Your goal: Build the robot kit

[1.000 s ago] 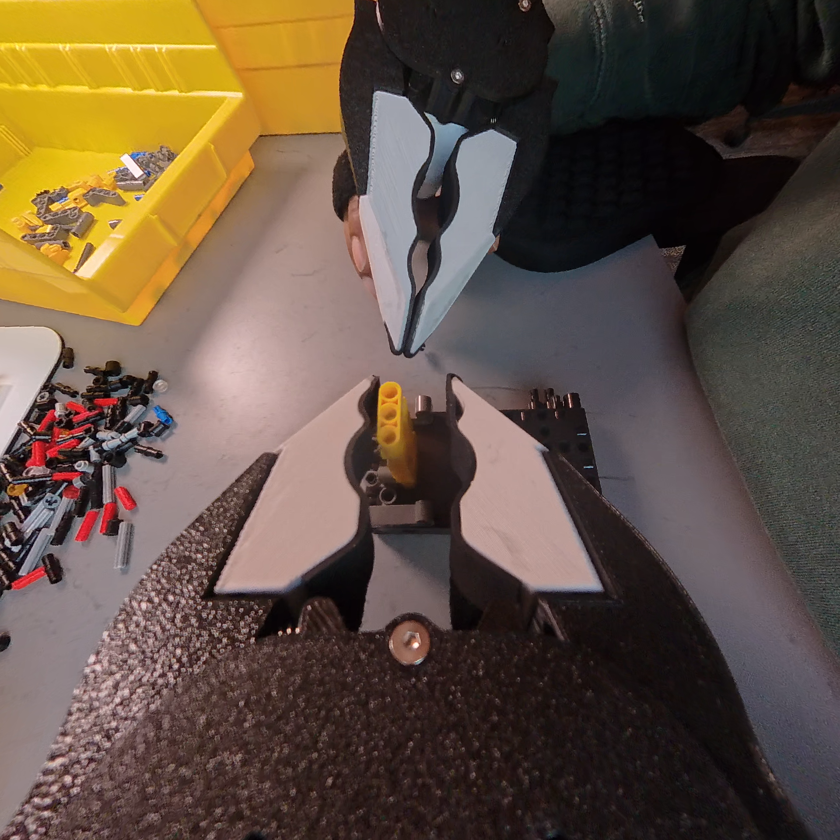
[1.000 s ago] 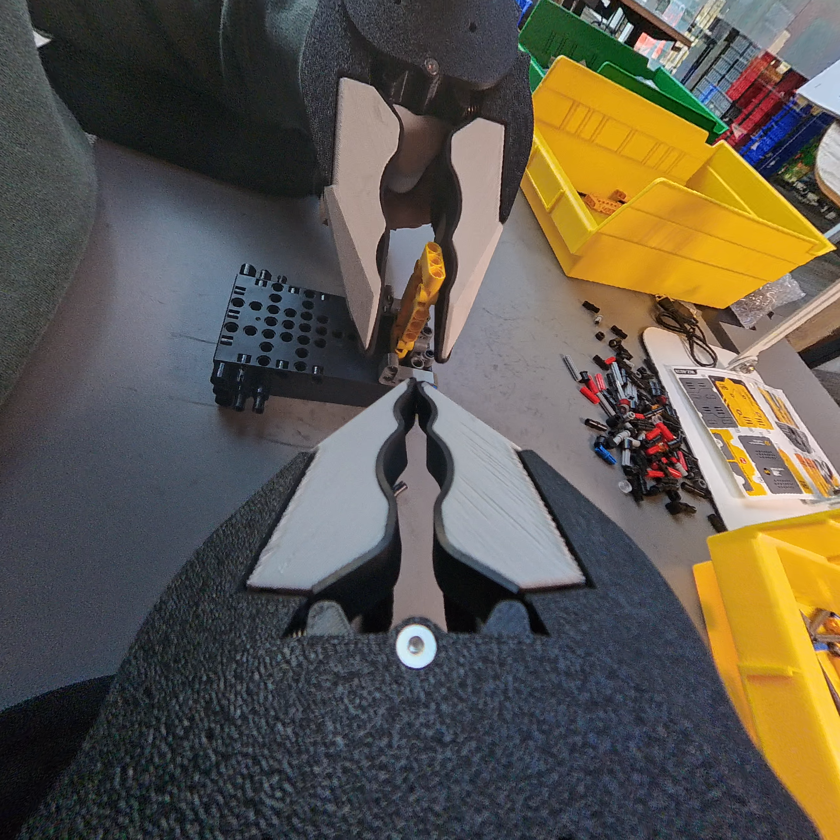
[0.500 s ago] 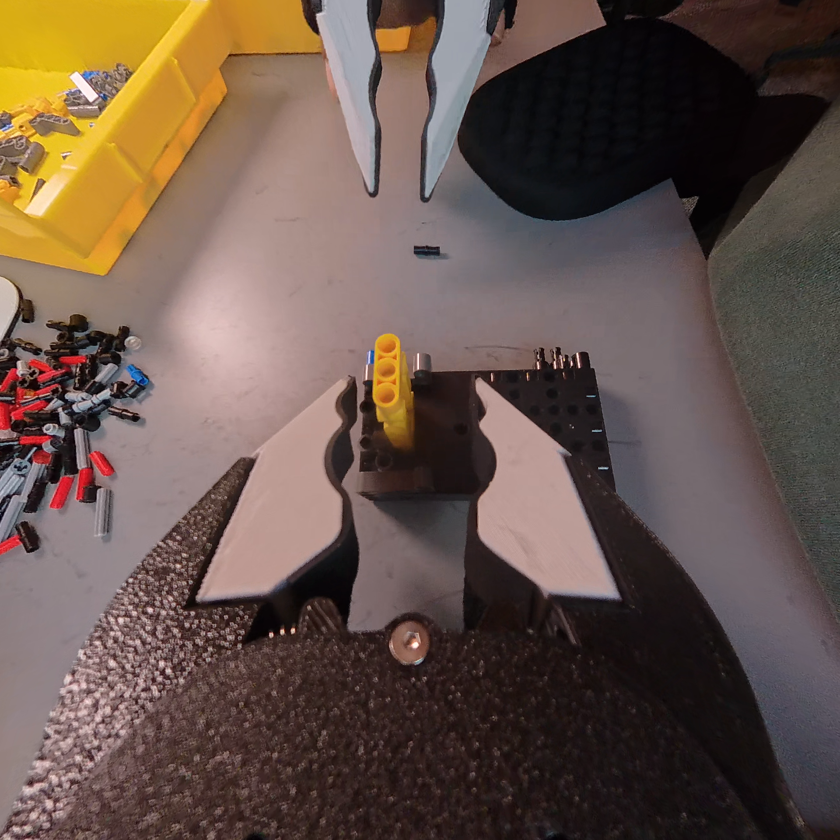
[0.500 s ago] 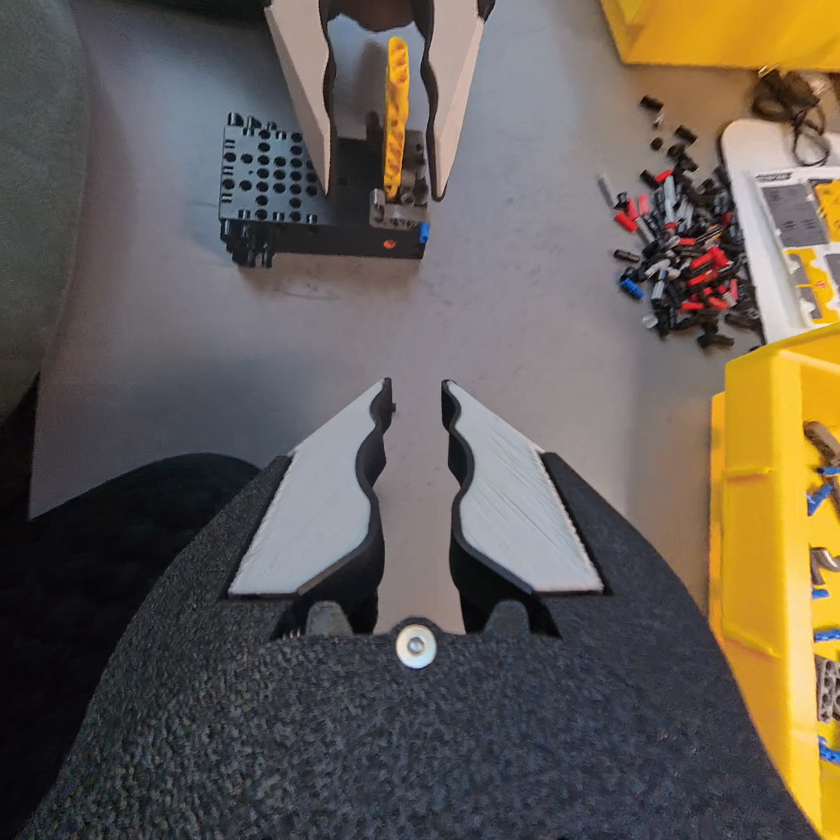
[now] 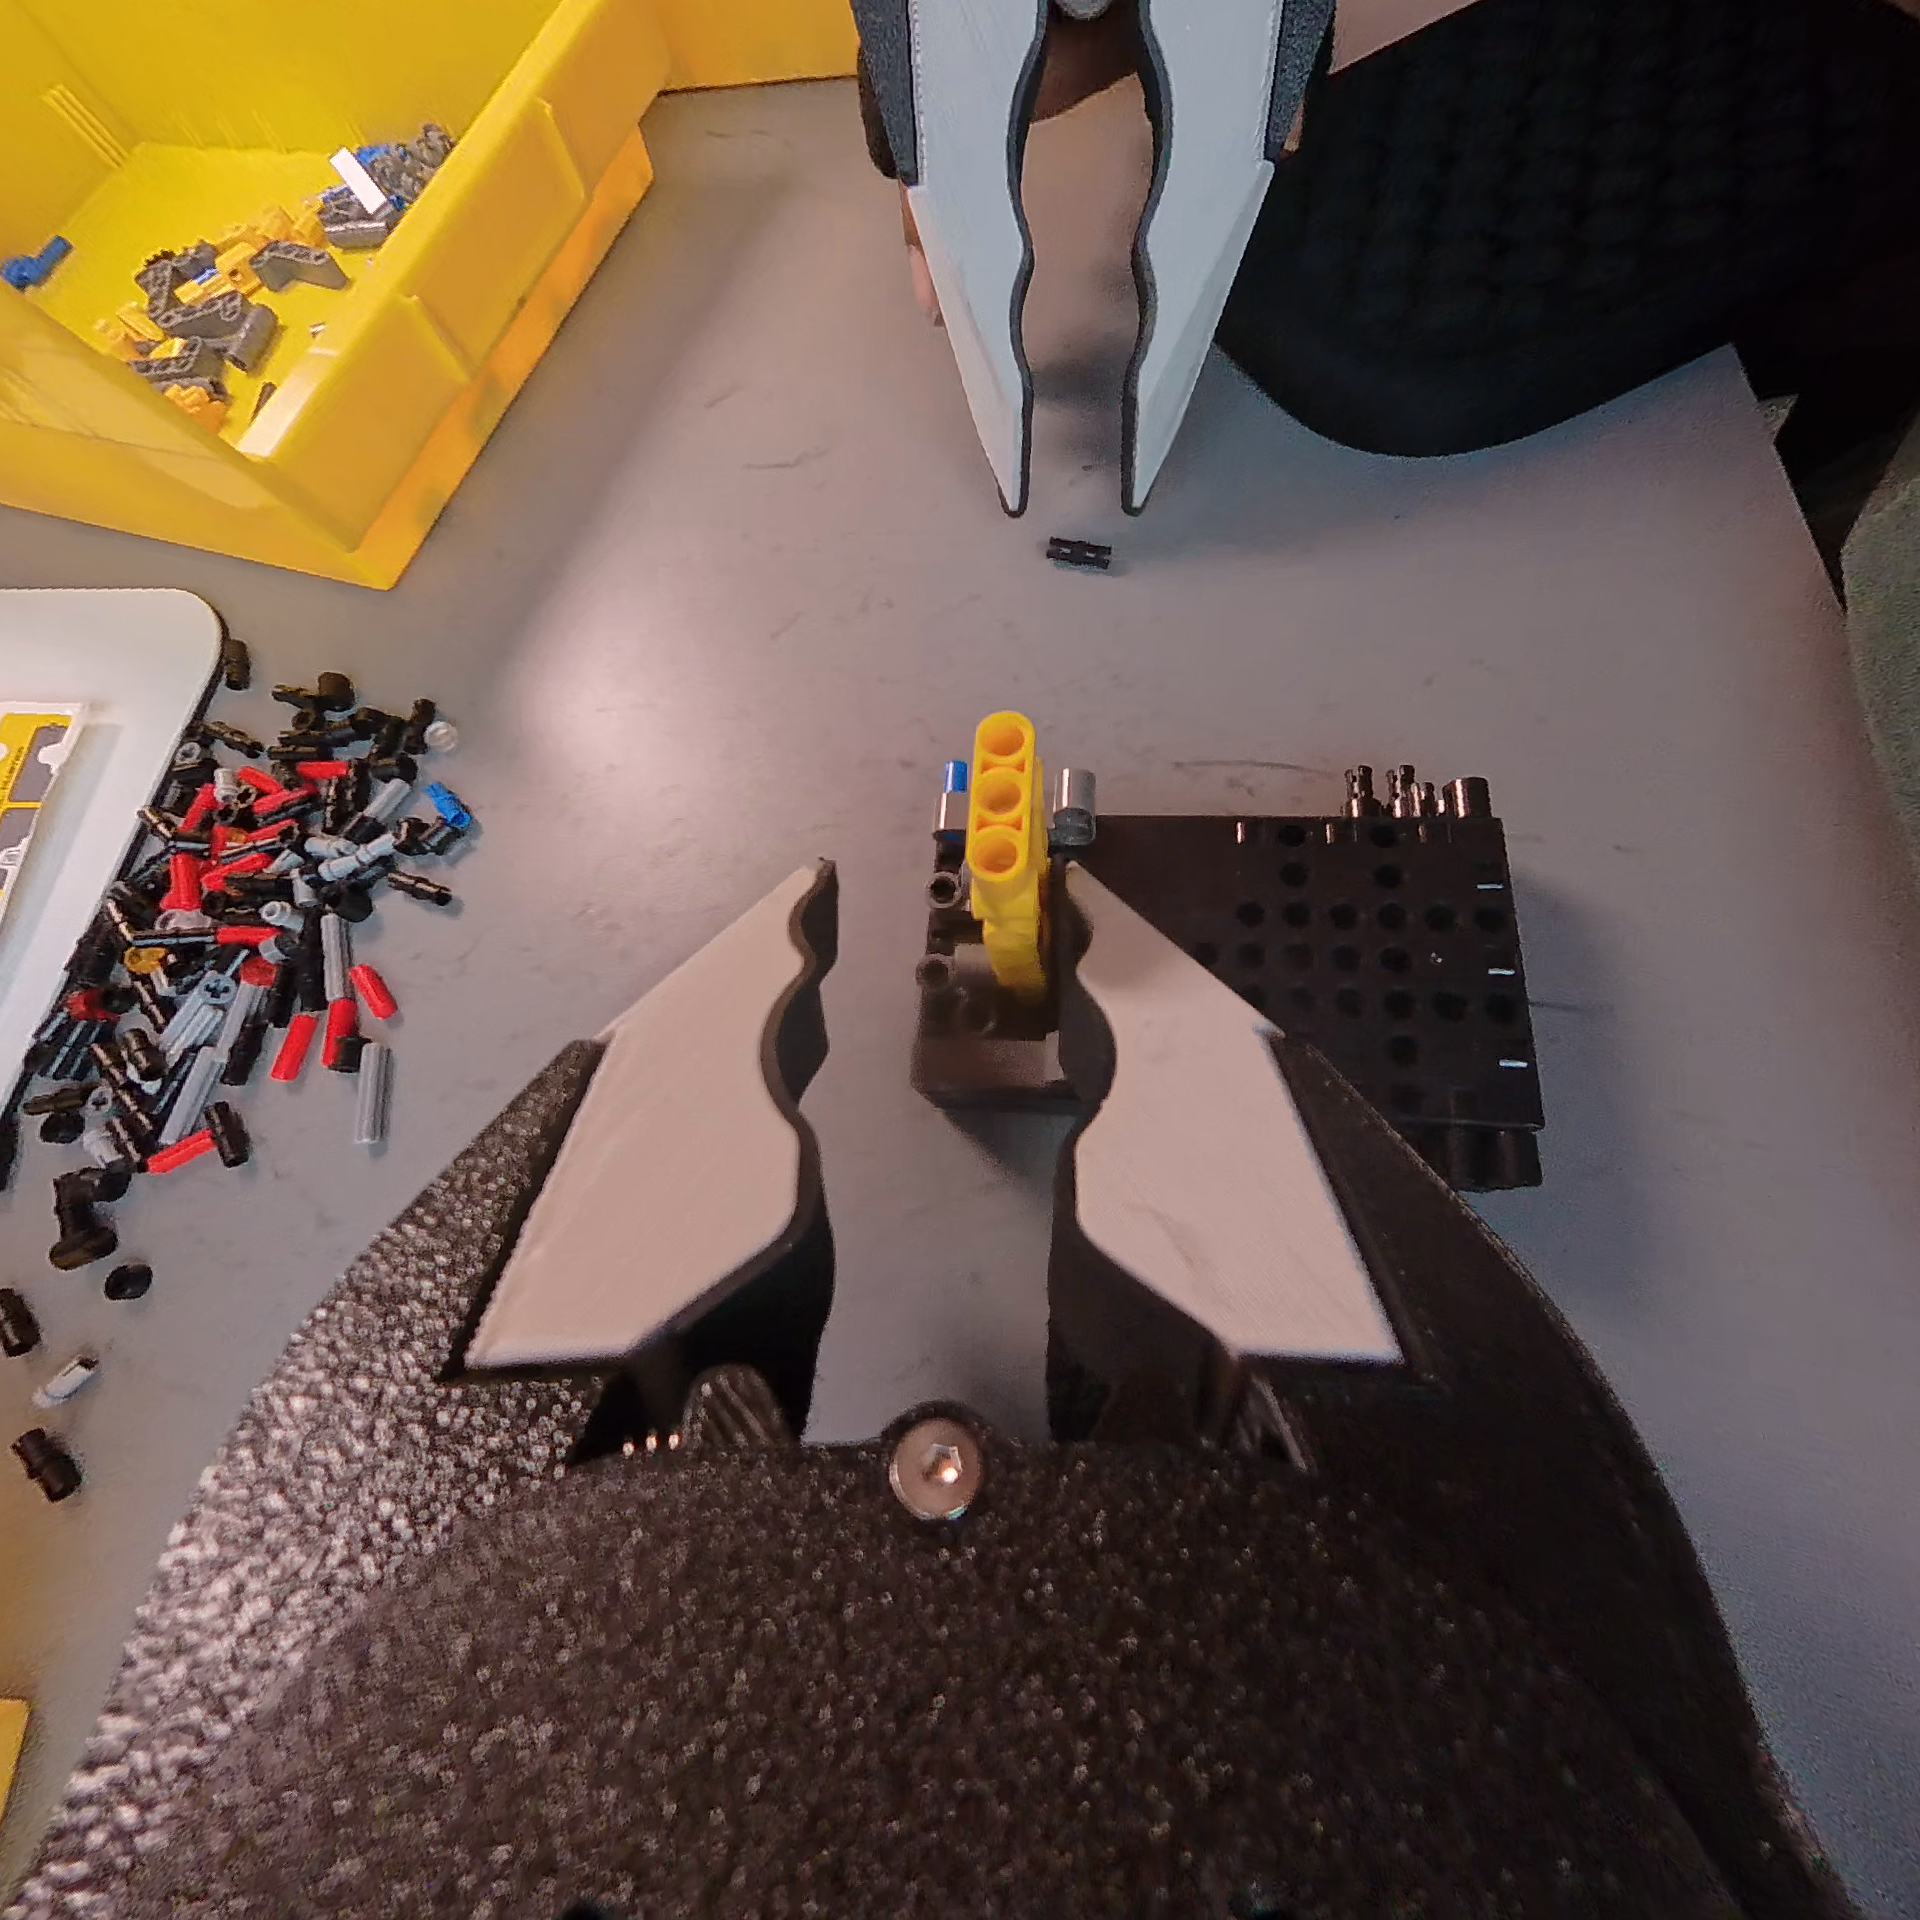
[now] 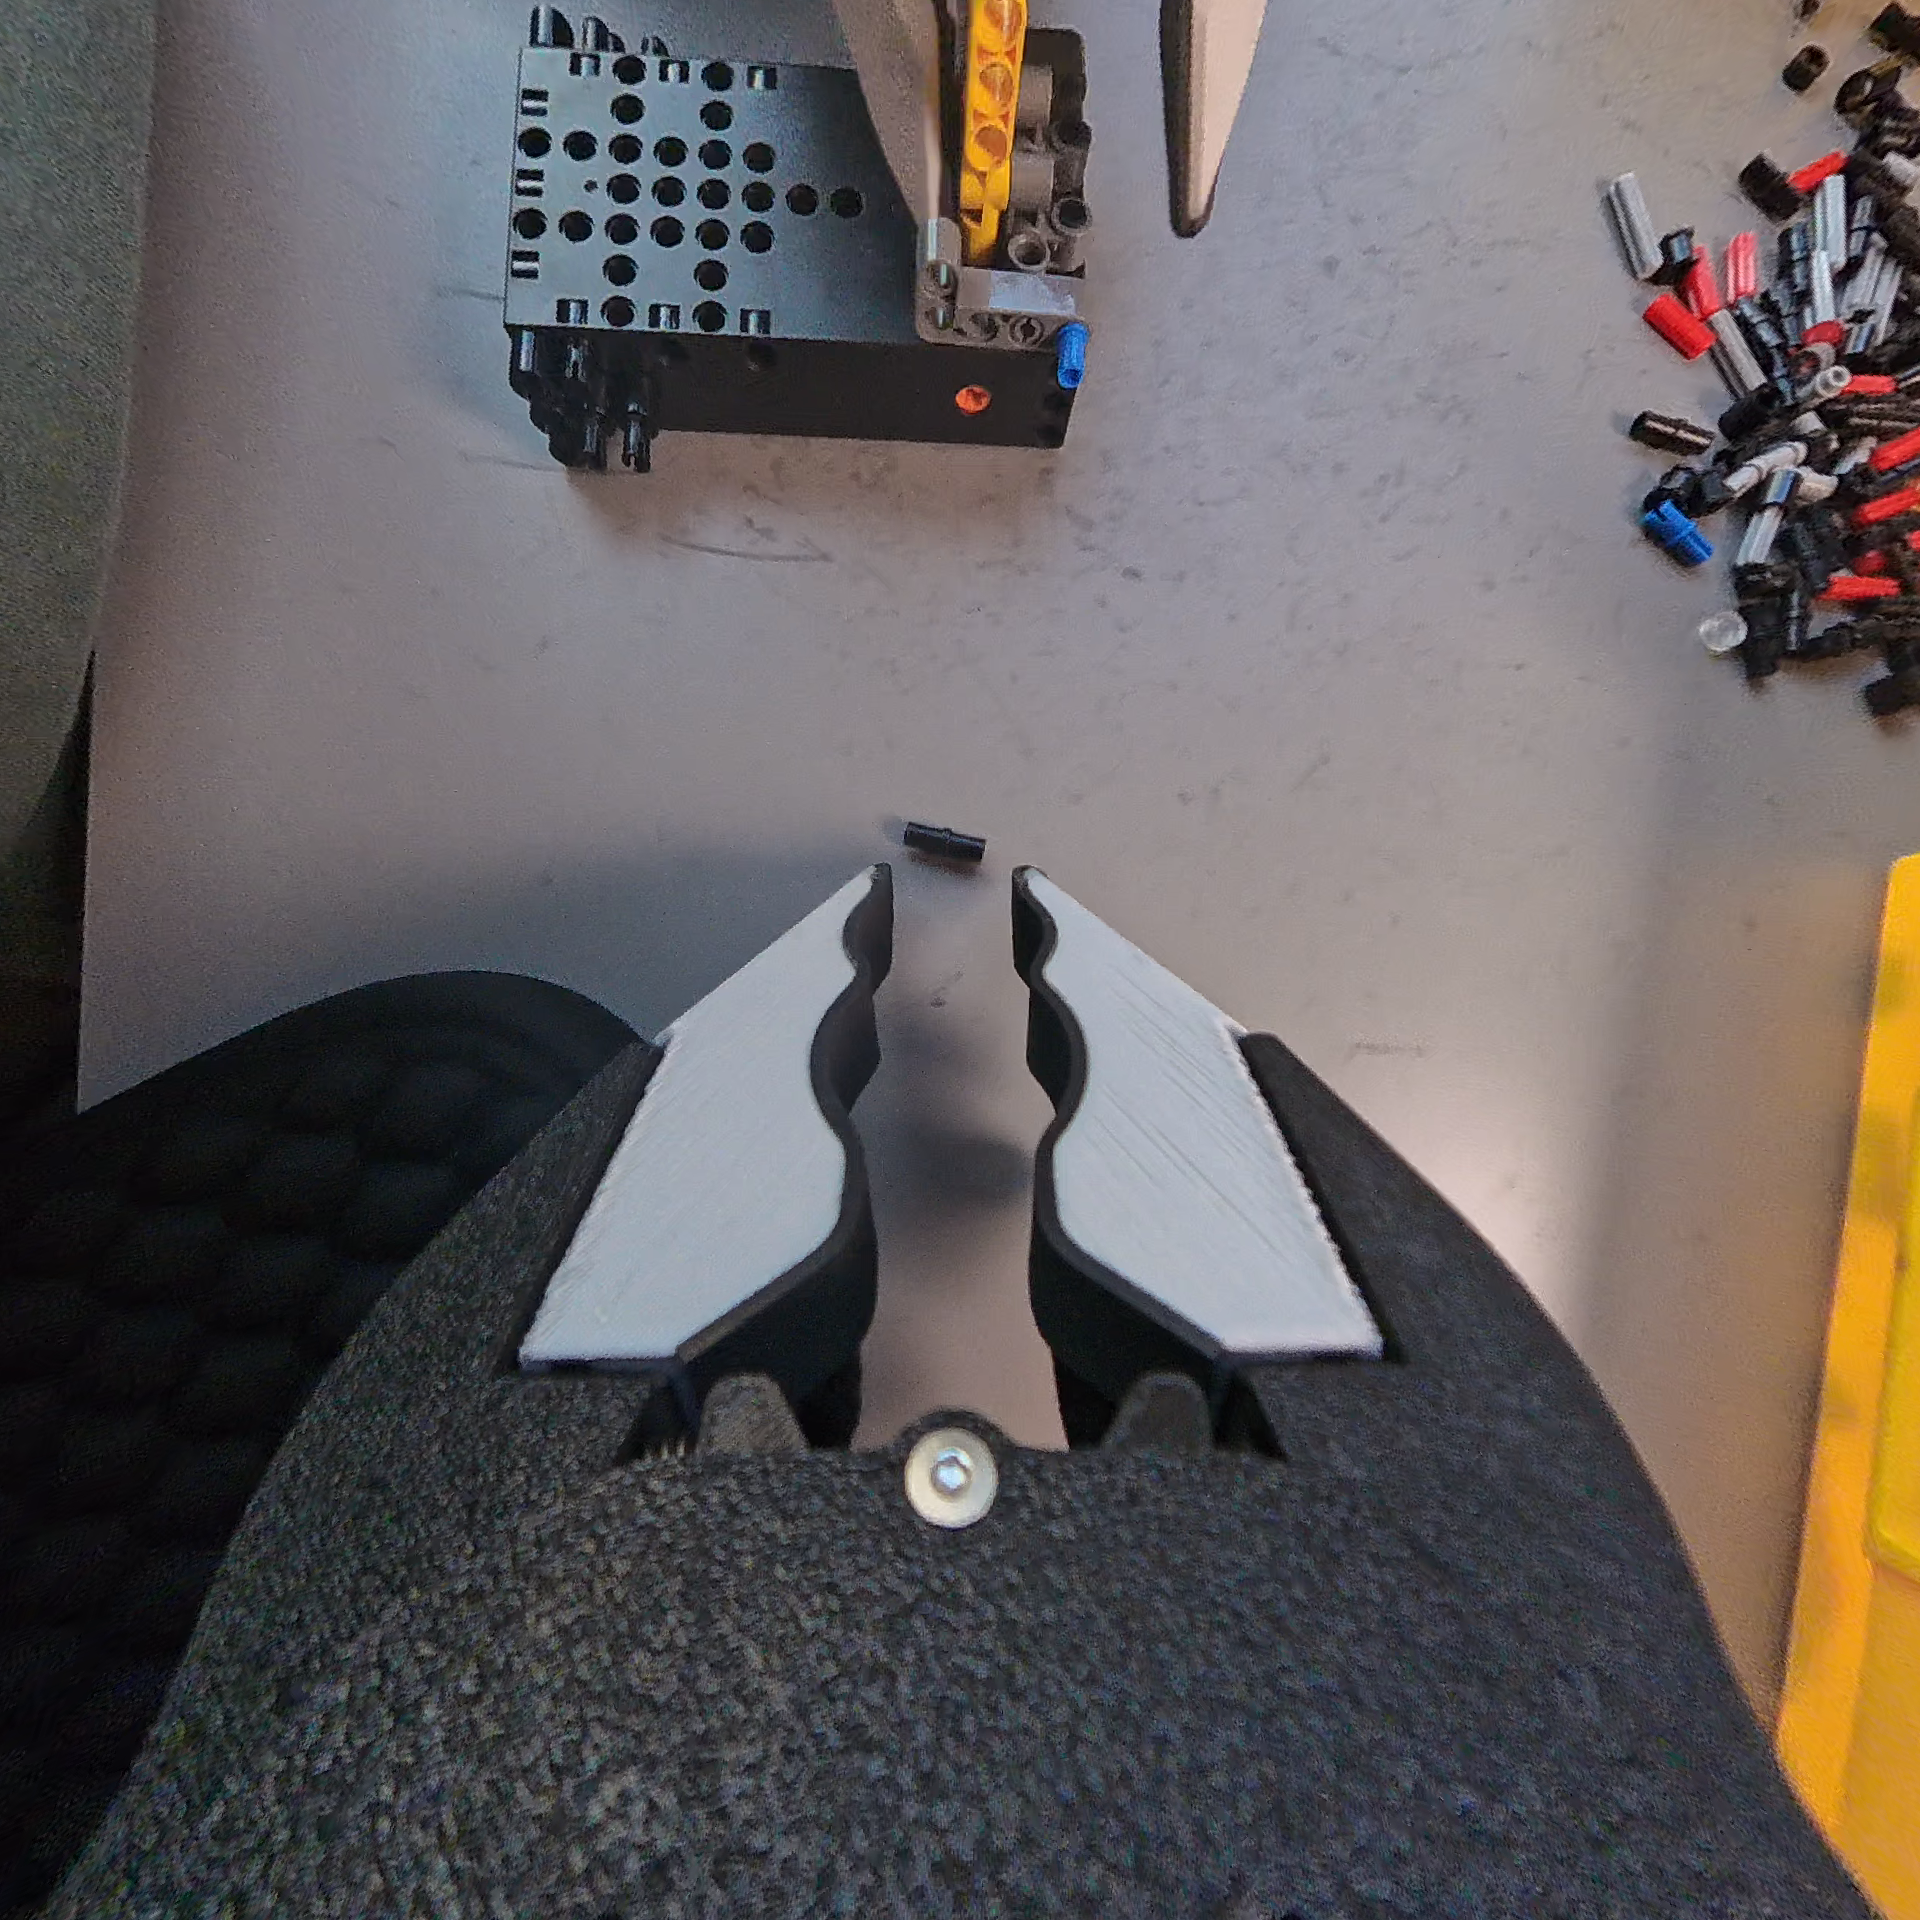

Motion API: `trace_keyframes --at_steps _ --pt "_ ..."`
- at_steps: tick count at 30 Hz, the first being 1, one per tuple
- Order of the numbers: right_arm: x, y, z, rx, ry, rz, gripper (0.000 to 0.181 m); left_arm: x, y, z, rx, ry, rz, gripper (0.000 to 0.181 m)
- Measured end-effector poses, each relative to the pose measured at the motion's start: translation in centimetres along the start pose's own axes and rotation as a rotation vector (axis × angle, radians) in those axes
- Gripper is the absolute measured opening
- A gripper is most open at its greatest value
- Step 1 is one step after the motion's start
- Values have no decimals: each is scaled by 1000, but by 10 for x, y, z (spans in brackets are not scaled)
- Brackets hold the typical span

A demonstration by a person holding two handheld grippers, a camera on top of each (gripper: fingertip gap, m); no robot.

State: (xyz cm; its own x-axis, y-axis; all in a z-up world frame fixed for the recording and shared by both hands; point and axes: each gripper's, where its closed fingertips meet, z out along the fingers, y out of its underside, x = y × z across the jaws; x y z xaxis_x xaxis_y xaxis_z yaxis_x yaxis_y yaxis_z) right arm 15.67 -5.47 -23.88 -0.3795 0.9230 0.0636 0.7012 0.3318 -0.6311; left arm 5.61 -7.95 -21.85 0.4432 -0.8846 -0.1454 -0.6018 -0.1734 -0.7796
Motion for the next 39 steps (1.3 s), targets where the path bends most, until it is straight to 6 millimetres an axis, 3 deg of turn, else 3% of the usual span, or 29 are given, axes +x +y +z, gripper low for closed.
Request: trace_keyframes --at_steps 4,8,11,17,22,27,35,37,39 --pt "-1 -2 9 1 -83 -21 27 -11 2 -2 -15 -68 18 40" --pt "1 -2 11 -14 -120 -34 15 -17 2 -7 -14 -113 48 40" --pt "-2 -2 11 -20 -114 -39 1 -16 -11 -15 50 -109 45 39" --pt "0 -9 5 58 -12 -30 0 -1 -36 -20 150 -57 17 31" --pt "-1 -5 -12 58 -3 -5 24 0 -36 -18 141 -64 31 31" --pt "4 7 -2 -29 -30 -4 25 -1 -38 -21 150 -82 39 31" --pt "6 8 3 -18 -47 20 4 2 -41 -20 168 -73 25 27" --pt "7 1 3 21 -18 5 4 7 -46 -18 187 -55 1 23" --pt "9 -21 -2 109 44 -26 4 13 -53 -18 211 -31 -32 24"
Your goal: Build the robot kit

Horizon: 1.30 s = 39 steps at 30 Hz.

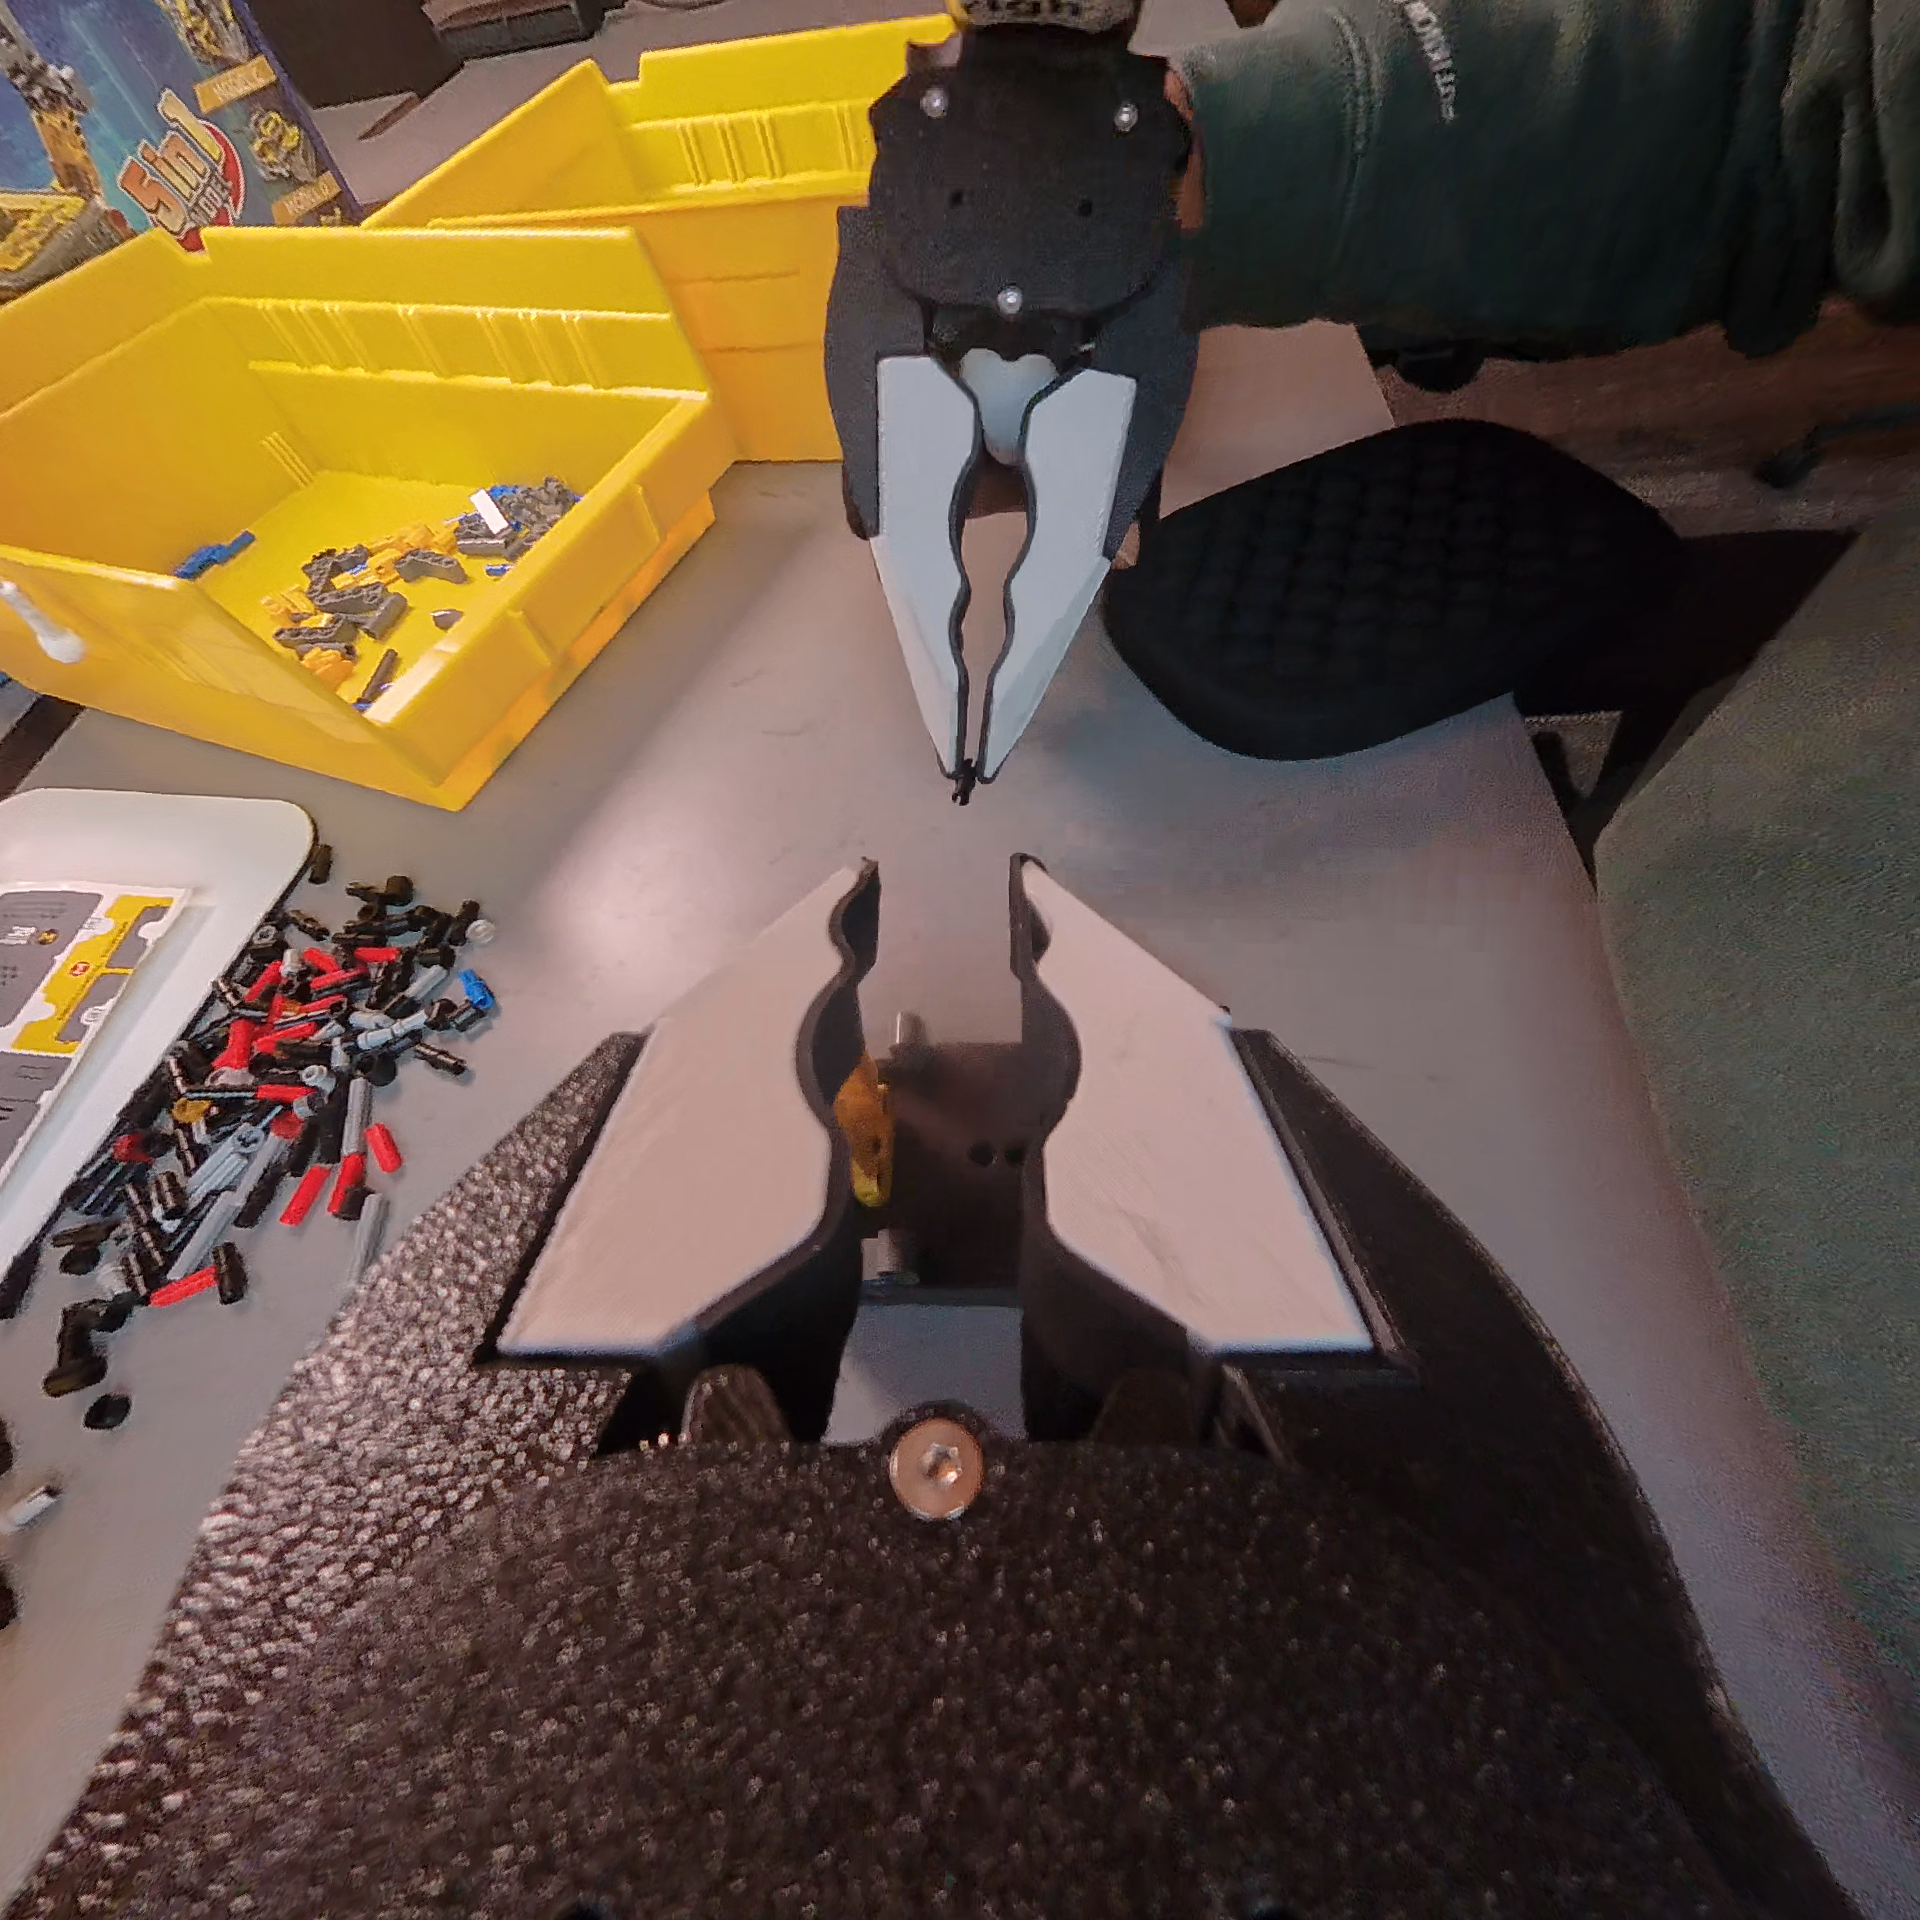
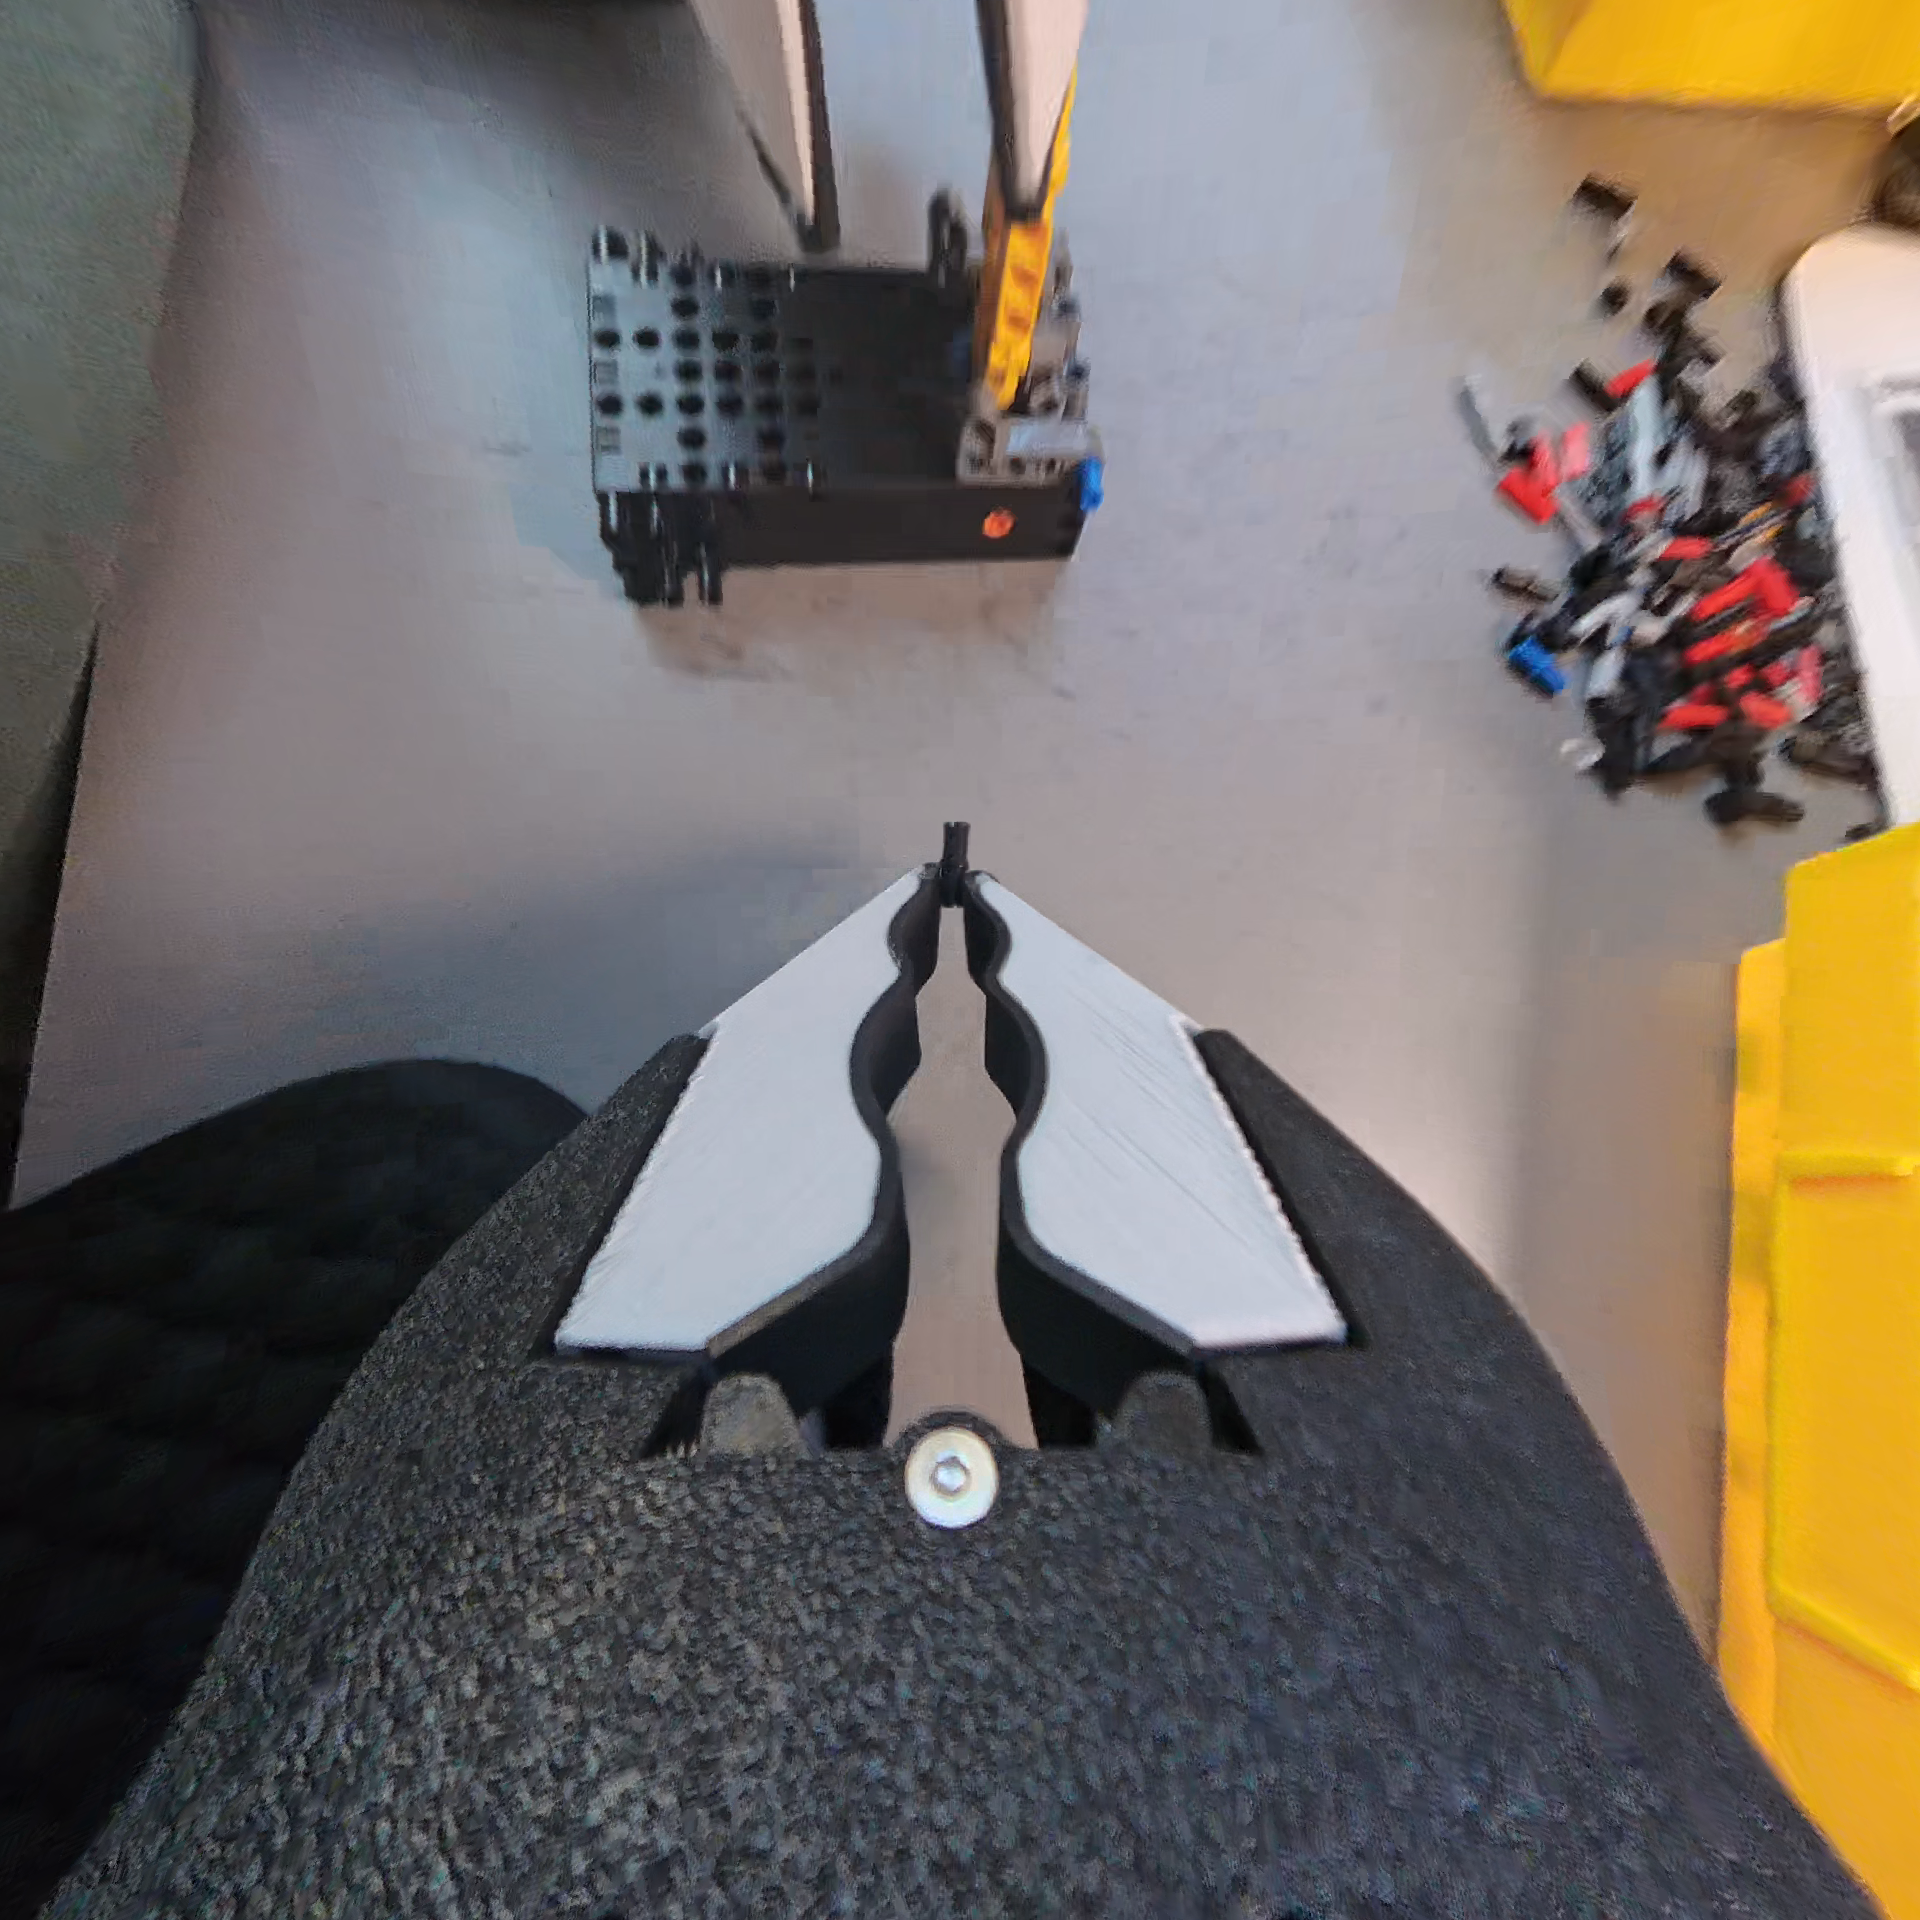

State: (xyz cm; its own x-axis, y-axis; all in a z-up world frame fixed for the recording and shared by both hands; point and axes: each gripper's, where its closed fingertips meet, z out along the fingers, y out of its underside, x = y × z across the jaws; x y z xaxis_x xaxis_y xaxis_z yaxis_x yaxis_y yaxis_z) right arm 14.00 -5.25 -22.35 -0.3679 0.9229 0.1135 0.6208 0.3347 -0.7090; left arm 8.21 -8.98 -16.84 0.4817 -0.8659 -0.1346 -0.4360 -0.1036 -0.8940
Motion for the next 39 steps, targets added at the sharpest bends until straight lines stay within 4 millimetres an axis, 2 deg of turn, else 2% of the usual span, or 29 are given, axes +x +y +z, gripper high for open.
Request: trace_keyframes --at_steps 3,6,10,12,17,26,32,39 --pt "-3 -46 -8 136 85 -89 4 -2 -9 0 31 -5 -85 22" --pt "-8 -85 -15 194 159 -186 4 -5 -24 -10 95 -2 -135 19" --pt "-10 -116 -21 228 213 -257 4 9 -31 -15 117 82 -141 16" --pt "-12 -120 -19 217 212 -284 4 13 -32 -15 125 105 -136 9" --pt "-14 -118 -12 190 205 -301 4 14 -29 -15 124 116 -137 9" --pt "-19 -117 -13 188 206 -333 3 16 -32 -19 148 165 -187 4" --pt "-25 -141 -29 375 236 -346 4 20 -54 -35 300 318 -344 4" --pt "-34 -152 -35 430 251 -405 5 28 -64 -44 370 478 -481 3"
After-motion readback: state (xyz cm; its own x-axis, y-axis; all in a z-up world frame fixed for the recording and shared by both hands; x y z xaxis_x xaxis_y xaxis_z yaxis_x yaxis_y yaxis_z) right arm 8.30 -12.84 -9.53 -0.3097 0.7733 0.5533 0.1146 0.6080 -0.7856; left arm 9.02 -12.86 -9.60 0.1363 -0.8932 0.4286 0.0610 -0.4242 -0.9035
